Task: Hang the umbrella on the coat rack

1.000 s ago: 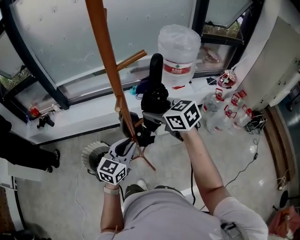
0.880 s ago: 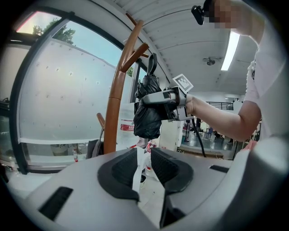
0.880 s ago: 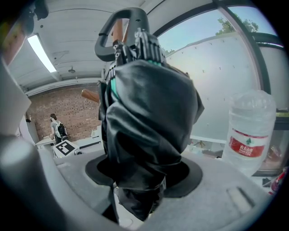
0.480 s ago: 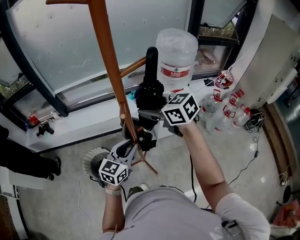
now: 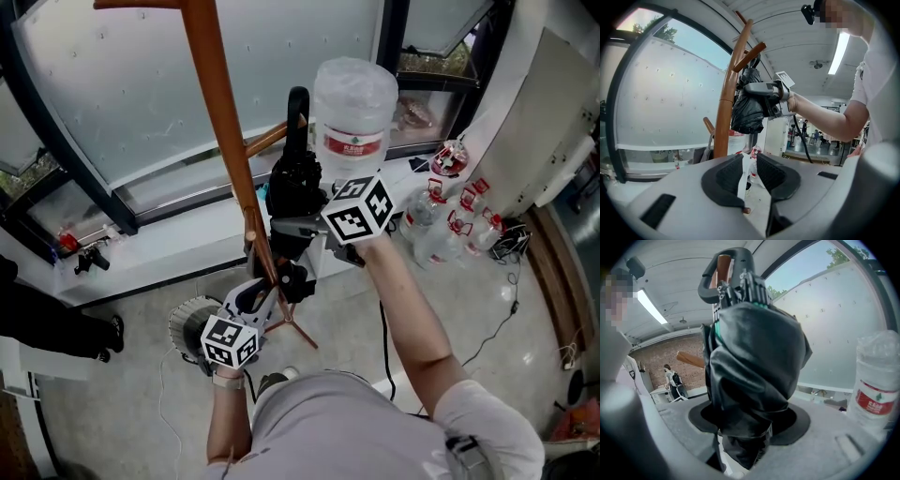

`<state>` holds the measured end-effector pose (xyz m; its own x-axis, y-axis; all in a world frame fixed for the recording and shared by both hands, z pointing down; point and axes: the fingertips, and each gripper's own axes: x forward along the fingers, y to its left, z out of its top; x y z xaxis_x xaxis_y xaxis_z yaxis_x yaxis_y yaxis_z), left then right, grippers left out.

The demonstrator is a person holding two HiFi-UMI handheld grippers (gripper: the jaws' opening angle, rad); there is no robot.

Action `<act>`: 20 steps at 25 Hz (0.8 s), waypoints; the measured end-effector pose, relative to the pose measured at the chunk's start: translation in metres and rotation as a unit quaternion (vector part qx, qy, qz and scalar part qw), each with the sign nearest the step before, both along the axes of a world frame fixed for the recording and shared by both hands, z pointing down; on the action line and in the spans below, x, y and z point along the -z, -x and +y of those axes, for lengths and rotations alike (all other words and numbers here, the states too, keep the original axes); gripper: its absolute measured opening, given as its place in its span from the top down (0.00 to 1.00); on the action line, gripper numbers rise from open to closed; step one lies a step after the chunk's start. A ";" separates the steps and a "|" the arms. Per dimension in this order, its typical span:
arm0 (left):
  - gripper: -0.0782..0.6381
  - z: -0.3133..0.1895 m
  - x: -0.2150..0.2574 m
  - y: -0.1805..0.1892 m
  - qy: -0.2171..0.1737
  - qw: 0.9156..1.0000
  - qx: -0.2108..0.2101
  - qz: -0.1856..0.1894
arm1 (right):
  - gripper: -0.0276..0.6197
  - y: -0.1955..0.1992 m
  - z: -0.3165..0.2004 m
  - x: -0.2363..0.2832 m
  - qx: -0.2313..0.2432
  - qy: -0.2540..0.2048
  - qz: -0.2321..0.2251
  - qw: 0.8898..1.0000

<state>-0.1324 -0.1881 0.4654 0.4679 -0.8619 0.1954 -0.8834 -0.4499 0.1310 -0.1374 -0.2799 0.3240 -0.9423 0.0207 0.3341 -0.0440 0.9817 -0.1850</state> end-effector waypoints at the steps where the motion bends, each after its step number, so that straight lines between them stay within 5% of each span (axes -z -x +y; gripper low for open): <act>1: 0.78 0.000 0.000 0.001 0.001 1.000 0.001 0.000 | 0.55 0.001 0.001 0.000 0.003 -0.001 0.001 1.000; 20: 0.78 0.006 -0.015 0.006 0.020 1.000 0.016 0.004 | 0.55 0.004 0.009 -0.021 0.020 0.004 0.009 1.000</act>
<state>-0.1389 -0.1821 0.4807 0.4417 -0.8681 0.2266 -0.8962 -0.4152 0.1561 -0.1415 -0.2707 0.3455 -0.9342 0.0618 0.3515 -0.0077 0.9812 -0.1928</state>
